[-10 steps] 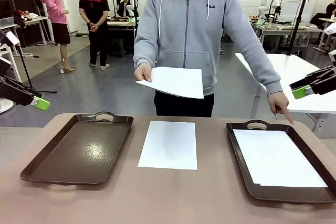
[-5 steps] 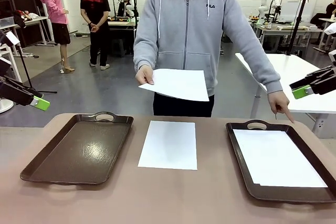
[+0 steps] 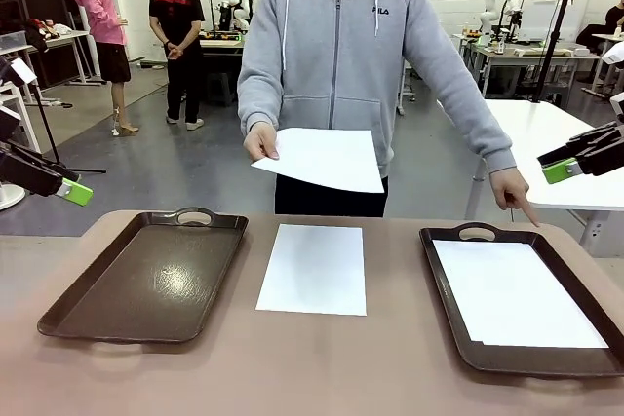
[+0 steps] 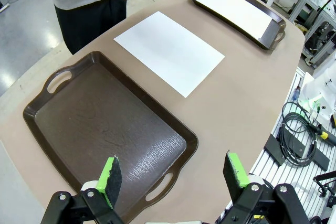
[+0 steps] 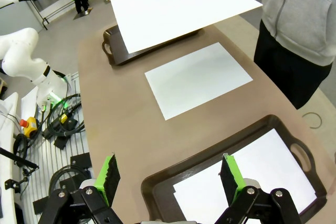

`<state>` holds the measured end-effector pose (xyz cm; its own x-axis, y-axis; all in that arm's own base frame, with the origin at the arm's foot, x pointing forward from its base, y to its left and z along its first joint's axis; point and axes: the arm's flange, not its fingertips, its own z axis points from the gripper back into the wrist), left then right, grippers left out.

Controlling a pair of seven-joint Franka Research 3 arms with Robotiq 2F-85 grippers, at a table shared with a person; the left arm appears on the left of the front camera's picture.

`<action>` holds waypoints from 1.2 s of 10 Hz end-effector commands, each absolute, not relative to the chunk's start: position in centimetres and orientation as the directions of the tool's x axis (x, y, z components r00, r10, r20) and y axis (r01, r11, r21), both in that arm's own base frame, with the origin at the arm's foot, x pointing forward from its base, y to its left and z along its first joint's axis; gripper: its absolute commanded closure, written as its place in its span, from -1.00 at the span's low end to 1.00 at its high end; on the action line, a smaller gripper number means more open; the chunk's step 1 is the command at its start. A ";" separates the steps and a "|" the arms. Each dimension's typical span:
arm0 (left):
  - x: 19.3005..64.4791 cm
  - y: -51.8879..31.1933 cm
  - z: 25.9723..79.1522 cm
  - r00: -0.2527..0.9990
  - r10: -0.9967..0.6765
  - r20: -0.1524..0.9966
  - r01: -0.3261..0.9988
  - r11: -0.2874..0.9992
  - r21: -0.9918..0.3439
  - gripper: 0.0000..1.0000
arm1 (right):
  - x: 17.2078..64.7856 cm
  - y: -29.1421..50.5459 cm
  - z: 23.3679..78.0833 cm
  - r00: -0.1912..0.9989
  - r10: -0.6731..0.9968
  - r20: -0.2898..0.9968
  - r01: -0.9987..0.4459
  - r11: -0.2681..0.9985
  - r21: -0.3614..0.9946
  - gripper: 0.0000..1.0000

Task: Sort the A4 documents.
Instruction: Receive the A4 Paper.

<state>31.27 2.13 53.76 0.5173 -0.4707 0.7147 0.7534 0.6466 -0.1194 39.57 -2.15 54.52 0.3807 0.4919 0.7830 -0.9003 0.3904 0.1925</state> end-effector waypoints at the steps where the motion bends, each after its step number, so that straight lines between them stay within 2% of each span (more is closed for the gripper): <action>1: 31.4 2.3 53.6 0.497 -0.473 0.727 0.769 0.628 -0.117 -1.00 | 39.6 -2.1 54.5 0.381 0.492 0.783 -0.900 0.390 0.193 -1.00; 3: 31.4 2.3 53.6 0.497 -0.473 0.727 0.769 0.628 -0.117 -1.00 | 41.0 -0.3 54.9 0.459 0.444 0.769 -0.882 0.335 0.332 -1.00; 7: 31.4 2.3 53.6 0.497 -0.473 0.727 0.769 0.628 -0.117 -1.00 | 44.8 6.8 56.3 0.566 0.464 0.681 -0.824 0.314 0.471 -1.00; 10: 31.4 2.3 53.6 0.497 -0.473 0.727 0.769 0.628 -0.117 -1.00 | 49.1 11.3 54.6 0.755 0.357 0.550 -0.649 0.292 0.702 -1.00; 12: 31.4 2.3 53.6 0.497 -0.473 0.727 0.769 0.628 -0.117 -1.00 | 51.7 13.5 52.4 0.833 0.260 0.488 -0.551 0.304 0.777 -1.00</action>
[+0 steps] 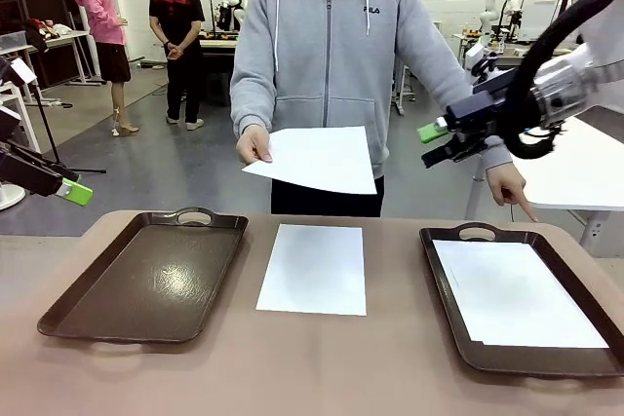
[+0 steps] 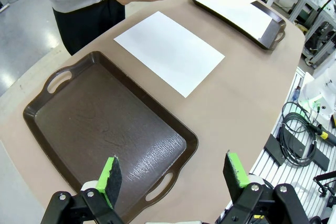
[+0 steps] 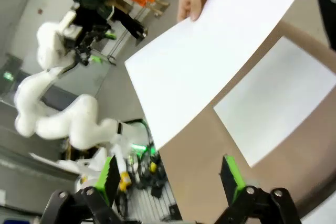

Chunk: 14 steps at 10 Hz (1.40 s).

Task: Sort the A4 documents.
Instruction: Receive the A4 Paper.

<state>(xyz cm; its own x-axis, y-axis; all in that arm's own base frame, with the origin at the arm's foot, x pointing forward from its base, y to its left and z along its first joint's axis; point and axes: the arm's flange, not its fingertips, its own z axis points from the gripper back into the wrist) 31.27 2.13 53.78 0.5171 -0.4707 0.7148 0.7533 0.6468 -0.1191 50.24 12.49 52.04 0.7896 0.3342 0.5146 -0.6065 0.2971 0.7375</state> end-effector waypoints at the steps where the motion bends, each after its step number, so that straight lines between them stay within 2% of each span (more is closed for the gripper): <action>1: 31.4 2.3 53.6 0.497 -0.473 0.727 0.769 0.628 -0.117 -1.00 | 52.6 14.2 51.4 0.857 0.223 0.464 -0.513 0.305 0.802 -1.00; 4: 31.4 2.3 53.6 0.497 -0.473 0.727 0.769 0.628 -0.117 -1.00 | 54.1 16.6 48.9 0.868 0.086 0.489 -0.489 0.326 0.809 -1.00; 7: 31.4 2.3 53.6 0.497 -0.473 0.727 0.769 0.628 -0.117 -1.00 | 55.6 18.8 46.0 0.908 0.009 0.420 -0.403 0.300 0.865 -1.00; 10: 31.4 2.3 53.6 0.497 -0.473 0.727 0.769 0.628 -0.117 -1.00 | 56.3 20.4 44.4 0.936 -0.011 0.351 -0.339 0.229 0.912 -1.00; 14: 31.4 2.3 53.6 0.497 -0.473 0.727 0.769 0.628 -0.117 -1.00 | 56.4 22.3 44.7 0.947 -0.012 0.321 -0.316 0.149 0.937 -1.00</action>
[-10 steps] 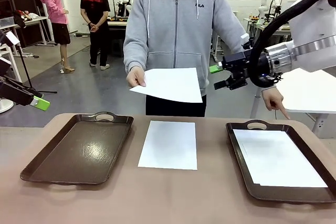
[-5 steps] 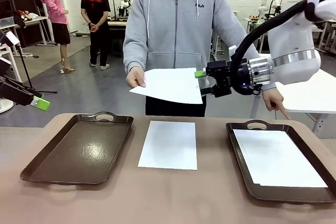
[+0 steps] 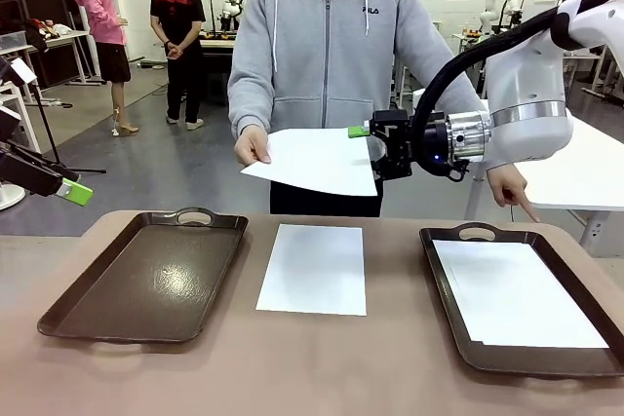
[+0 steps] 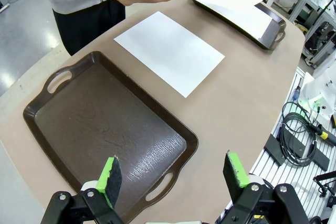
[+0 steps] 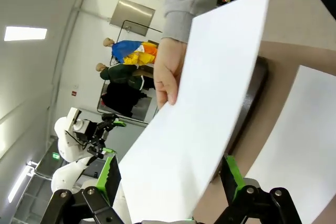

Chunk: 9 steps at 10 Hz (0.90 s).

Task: Sort the A4 documents.
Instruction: Receive the A4 Paper.

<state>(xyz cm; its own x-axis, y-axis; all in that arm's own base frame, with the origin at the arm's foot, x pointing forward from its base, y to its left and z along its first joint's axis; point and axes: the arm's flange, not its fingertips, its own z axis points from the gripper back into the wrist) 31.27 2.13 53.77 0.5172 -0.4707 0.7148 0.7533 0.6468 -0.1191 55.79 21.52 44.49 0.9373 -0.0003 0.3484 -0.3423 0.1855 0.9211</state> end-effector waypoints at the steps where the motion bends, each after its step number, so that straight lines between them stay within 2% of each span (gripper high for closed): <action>1: 31.4 2.3 53.6 0.497 -0.473 0.727 0.769 0.628 -0.117 -1.00 | 56.4 22.7 44.7 0.950 0.002 0.312 -0.309 0.143 0.940 -1.00; 4: 31.4 2.3 53.6 0.497 -0.473 0.727 0.769 0.628 -0.117 -1.00 | 56.4 23.5 44.4 0.956 0.035 0.291 -0.293 0.133 0.947 -0.95; 9: 31.4 2.3 53.6 0.497 -0.473 0.727 0.769 0.628 -0.117 -1.00 | 56.5 23.0 44.1 0.959 0.051 0.280 -0.284 0.143 0.948 -0.12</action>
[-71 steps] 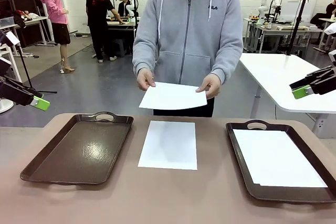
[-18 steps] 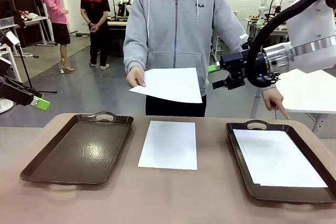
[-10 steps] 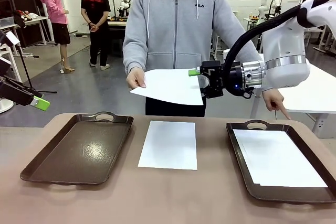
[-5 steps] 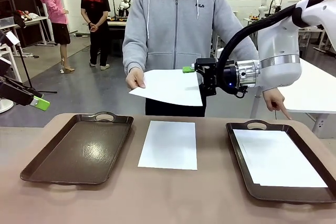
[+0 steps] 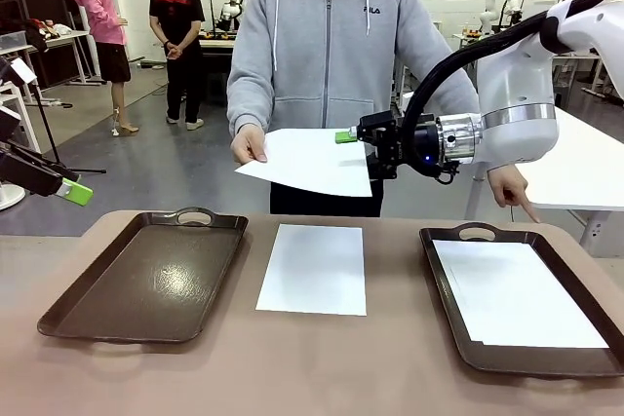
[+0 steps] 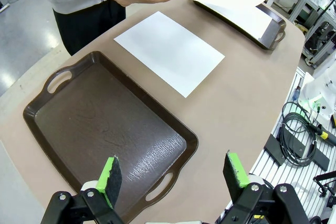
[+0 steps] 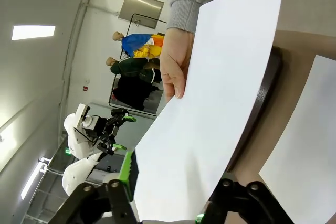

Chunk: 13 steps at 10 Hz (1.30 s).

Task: Sort the A4 documents.
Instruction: Receive the A4 Paper.

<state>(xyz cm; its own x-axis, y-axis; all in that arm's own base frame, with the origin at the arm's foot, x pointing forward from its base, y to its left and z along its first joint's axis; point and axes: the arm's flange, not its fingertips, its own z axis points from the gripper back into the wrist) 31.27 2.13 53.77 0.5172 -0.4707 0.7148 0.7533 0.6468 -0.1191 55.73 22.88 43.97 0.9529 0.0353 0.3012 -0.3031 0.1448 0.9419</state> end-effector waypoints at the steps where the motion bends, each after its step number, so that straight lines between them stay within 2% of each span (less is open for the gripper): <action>1: 31.4 2.3 53.6 0.497 -0.473 0.727 0.769 0.628 -0.117 -1.00 | 56.5 22.9 44.1 0.959 0.052 0.279 -0.284 0.142 0.948 0.09; 4: 31.4 2.3 53.6 0.497 -0.473 0.727 0.769 0.628 -0.117 -1.00 | 56.7 22.6 44.1 0.961 0.052 0.273 -0.278 0.139 0.950 0.57; 5: 31.4 2.3 53.6 0.497 -0.473 0.727 0.769 0.628 -0.117 -1.00 | 56.7 22.6 44.1 0.961 0.054 0.271 -0.276 0.136 0.951 0.54; 6: 31.4 2.3 53.6 0.497 -0.473 0.727 0.769 0.628 -0.117 -1.00 | 56.7 22.5 44.1 0.961 0.056 0.270 -0.275 0.137 0.952 0.92; 7: 31.4 2.3 53.6 0.497 -0.473 0.727 0.769 0.628 -0.117 -1.00 | 56.7 22.5 44.1 0.961 0.057 0.270 -0.275 0.138 0.951 0.89; 8: 31.4 2.3 53.6 0.497 -0.473 0.727 0.769 0.628 -0.117 -1.00 | 56.7 22.5 44.1 0.961 0.056 0.270 -0.275 0.139 0.951 1.00; 13: 31.4 2.3 53.6 0.497 -0.473 0.727 0.769 0.628 -0.117 -1.00 | 56.6 22.5 44.0 0.963 0.076 0.260 -0.268 0.116 0.957 1.00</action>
<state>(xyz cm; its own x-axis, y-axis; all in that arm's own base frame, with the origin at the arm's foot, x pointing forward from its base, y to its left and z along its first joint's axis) 31.27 2.13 53.77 0.5172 -0.4707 0.7148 0.7533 0.6468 -0.1191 55.82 22.45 43.69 0.9585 0.0458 0.2815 -0.2851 0.1245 0.9504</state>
